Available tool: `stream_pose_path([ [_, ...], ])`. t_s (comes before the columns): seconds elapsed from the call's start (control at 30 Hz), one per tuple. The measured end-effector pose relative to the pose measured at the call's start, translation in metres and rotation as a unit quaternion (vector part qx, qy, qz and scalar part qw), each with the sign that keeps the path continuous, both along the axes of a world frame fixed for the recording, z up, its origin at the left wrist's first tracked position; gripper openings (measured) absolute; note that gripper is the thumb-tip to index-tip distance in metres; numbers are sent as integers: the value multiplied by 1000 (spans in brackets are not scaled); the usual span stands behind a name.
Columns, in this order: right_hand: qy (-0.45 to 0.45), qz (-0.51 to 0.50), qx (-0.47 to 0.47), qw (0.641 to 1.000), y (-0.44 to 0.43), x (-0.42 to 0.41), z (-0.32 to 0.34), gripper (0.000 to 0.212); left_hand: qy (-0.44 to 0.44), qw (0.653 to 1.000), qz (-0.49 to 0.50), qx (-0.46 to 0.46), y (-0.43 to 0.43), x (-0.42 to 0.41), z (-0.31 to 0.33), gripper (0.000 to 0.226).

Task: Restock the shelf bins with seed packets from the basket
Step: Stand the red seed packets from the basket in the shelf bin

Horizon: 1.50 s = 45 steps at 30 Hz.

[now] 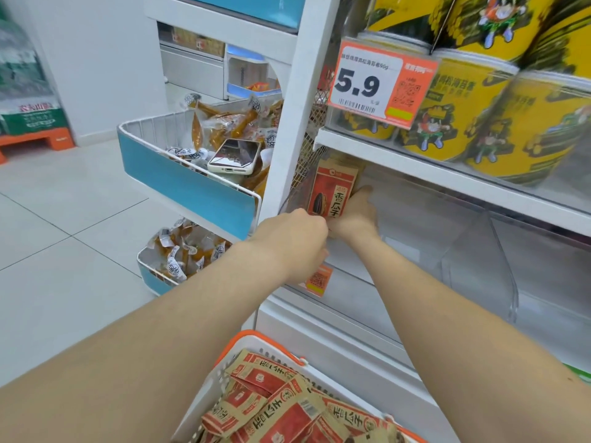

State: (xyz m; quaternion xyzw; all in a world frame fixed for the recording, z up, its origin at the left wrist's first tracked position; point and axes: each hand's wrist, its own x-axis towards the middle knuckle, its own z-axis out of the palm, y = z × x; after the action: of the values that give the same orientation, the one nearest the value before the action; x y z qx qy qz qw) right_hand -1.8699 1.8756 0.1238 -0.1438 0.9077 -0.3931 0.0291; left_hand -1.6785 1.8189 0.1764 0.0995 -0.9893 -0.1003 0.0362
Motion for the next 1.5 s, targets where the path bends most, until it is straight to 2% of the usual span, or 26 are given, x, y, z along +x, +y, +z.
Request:
stream_pose_path([
  [0.2, -1, 4, 63, 998, 20, 11, 2, 99, -19, 999, -21, 25, -7, -2, -1, 48],
  [0.27, 16, 6, 83, 996, 31, 18, 8, 97, -16, 998, -37, 42, -11, -1, -2, 36],
  [0.33, 54, 21, 124, 991, 41, 32, 13, 76, -11, 997, -40, 58, -13, 1, -4, 12],
  [0.4, 117, 50, 159, 979, 52, 49, 19, 35, -17, 997, -50, 54, -14, 4, -6, 24],
  [0.47, 208, 92, 174, 958, 64, 67, 23, 19, -23, 998, -49, 24, -12, 9, -3, 29],
  [0.53, 319, 164, 199, 912, 76, 82, 24, 17, -37, 998, -31, -30, -8, 14, 4, 25],
  [0.63, 474, 289, 211, 805, 93, 102, 18, 21, -91, 994, 4, -63, -2, 25, 10, 11],
  [0.73, 607, 347, 197, 687, 111, 108, 13, 15, -198, 979, 2, -57, 7, 38, 2, 15],
  [0.77, 633, 356, 199, 658, 116, 108, 10, 12, -245, 967, -2, -67, 10, 40, -1, 20],
  [0.8, 641, 367, 199, 644, 121, 109, 7, 10, -284, 956, -7, -79, 11, 41, -6, 28],
  [0.87, 618, 406, 207, 641, 125, 115, -6, 6, -331, 938, -15, -98, 11, 41, -13, 40],
  [0.93, 549, 476, 269, 632, 125, 132, -24, 4, -344, 934, -21, -99, 12, 42, -16, 44],
  [1.03, 316, 539, 462, 629, 127, 158, -57, 21, -334, 940, -24, -67, 17, 46, -14, 51],
  [1.07, 234, 539, 504, 633, 127, 166, -69, 26, -330, 942, -28, -58, 18, 47, -14, 52],
  [1.13, 153, 552, 519, 634, 129, 178, -96, 37, -330, 942, -38, -49, 20, 46, -17, 52],
  [1.23, 120, 577, 502, 633, 128, 183, -130, 84, -337, 938, -53, -52, 24, 42, -21, 50],
  [1.27, 115, 581, 493, 637, 126, 183, -135, 93, -338, 938, -59, -54, 25, 41, -21, 49],
  [1.4, 136, 579, 472, 650, 117, 185, -140, 107, -339, 936, -75, -53, 29, 38, -16, 41],
  [1.5, 159, 578, 462, 654, 116, 184, -135, 100, -347, 933, -86, -52, 28, 37, -14, 38],
])
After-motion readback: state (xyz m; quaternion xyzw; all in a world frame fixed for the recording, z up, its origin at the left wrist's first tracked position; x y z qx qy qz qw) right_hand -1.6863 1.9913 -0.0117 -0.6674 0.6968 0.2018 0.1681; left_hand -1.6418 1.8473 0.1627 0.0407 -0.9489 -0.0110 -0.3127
